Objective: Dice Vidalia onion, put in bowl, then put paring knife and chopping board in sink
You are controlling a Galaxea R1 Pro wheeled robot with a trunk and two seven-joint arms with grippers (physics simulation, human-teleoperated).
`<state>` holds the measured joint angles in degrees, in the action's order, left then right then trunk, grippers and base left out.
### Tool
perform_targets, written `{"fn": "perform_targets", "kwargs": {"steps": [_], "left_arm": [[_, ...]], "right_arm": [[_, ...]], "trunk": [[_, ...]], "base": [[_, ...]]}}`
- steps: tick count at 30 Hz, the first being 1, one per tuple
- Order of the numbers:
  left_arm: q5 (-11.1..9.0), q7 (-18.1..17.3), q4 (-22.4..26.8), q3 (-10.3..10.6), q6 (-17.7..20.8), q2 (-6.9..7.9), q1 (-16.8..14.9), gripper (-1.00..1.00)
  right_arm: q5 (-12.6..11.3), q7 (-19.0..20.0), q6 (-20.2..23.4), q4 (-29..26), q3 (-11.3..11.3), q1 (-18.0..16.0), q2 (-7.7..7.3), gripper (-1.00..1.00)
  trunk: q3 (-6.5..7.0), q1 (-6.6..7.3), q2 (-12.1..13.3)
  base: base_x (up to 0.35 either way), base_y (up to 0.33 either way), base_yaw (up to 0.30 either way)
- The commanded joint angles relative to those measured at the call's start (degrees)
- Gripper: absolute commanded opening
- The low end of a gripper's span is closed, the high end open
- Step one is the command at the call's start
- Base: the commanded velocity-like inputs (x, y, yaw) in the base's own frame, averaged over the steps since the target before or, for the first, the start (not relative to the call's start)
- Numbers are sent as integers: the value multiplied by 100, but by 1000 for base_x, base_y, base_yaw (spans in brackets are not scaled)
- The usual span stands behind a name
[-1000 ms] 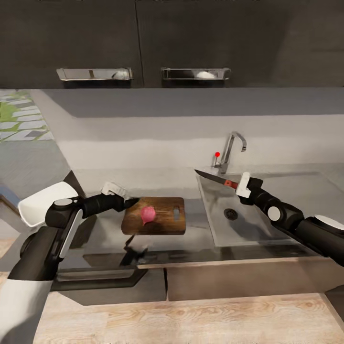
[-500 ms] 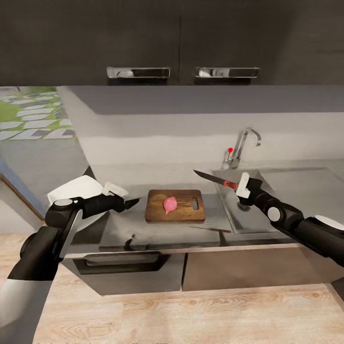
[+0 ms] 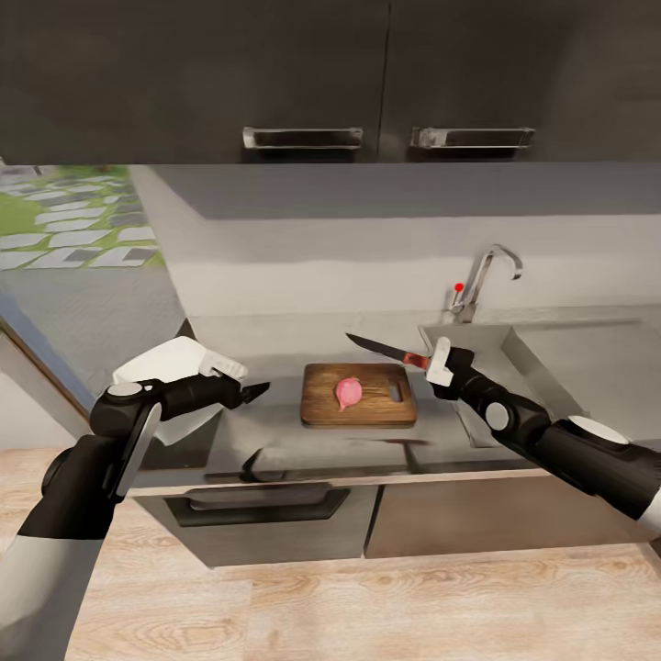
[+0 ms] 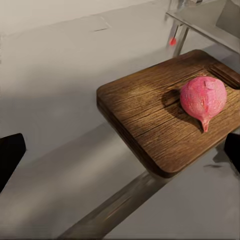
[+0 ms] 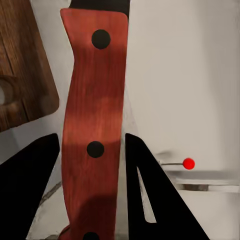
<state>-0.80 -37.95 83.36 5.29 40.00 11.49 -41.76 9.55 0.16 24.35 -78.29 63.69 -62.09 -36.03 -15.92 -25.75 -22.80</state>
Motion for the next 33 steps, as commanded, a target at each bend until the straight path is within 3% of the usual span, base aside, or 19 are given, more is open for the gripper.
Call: {"fn": "perform_targets", "kwargs": {"steps": [1,4,21,29,33], "left_arm": [[-8,-9,5,5,38,3,-6,100],[-8,-10,4,7,35,3,-7,100],[-8,-10,-10,7,34,-4,-7,100],[-1,-10,-35,14,34,-6,-7,100],[0,-10,-245,249,26,-6,-7,100]], "right_arm": [[62,1,46,-6,21,-14,42,-100],[73,3,47,59,24,-14,228,-100],[107,-3,63,76,43,-14,268,-100],[644,-9,56,123,67,-14,263,-100],[779,-174,44,303,161,-14,263,-100]], "trunk": [[-12,-4,-12],[-12,-4,-12],[-12,-4,-12],[-12,-4,-12],[-12,-4,-12]], "base": [[0,47,0],[0,19,0],[0,1,0],[0,0,0],[0,0,0]]}}
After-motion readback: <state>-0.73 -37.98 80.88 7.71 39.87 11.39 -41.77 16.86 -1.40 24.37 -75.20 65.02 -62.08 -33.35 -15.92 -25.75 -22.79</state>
